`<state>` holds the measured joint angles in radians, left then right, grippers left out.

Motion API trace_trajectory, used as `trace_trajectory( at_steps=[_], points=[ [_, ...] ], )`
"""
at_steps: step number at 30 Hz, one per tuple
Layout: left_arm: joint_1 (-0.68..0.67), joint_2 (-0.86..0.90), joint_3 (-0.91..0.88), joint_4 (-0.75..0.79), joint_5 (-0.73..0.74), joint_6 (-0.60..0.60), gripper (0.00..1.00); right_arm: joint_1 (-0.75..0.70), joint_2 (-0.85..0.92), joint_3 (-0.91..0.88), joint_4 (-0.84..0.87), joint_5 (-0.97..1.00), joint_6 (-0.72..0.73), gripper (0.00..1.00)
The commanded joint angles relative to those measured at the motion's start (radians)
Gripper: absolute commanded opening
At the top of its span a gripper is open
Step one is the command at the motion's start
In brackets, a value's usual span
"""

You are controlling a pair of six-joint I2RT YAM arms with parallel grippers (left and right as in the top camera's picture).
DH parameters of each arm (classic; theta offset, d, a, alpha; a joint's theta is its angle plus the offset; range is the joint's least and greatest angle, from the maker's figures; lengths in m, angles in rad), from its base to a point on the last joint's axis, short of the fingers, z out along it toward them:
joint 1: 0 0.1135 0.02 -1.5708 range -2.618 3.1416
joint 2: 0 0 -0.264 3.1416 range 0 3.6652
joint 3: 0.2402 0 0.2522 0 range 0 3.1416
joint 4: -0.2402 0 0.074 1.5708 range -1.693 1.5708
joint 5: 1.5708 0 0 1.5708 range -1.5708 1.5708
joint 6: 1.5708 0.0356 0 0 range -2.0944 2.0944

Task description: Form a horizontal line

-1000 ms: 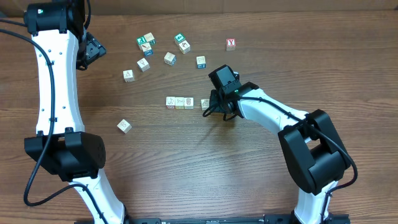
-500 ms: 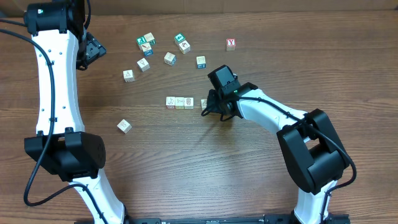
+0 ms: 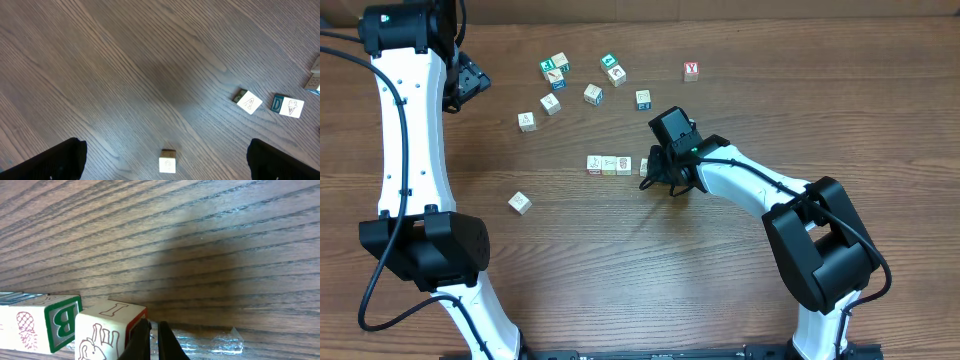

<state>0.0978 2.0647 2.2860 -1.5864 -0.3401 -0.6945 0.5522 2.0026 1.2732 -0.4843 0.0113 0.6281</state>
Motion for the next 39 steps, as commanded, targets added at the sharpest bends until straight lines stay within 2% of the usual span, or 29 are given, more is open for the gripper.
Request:
trace_trajectory(
  at_steps=[1,39],
  points=[
    [-0.006,-0.008,0.013,-0.002,0.0,0.022,1.0,0.004,0.007,-0.004,-0.003,0.049,0.004,0.04],
    [-0.006,-0.008,0.013,-0.002,0.0,0.022,1.0,0.004,0.008,-0.005,-0.004,0.077,0.003,0.04]
  ],
)
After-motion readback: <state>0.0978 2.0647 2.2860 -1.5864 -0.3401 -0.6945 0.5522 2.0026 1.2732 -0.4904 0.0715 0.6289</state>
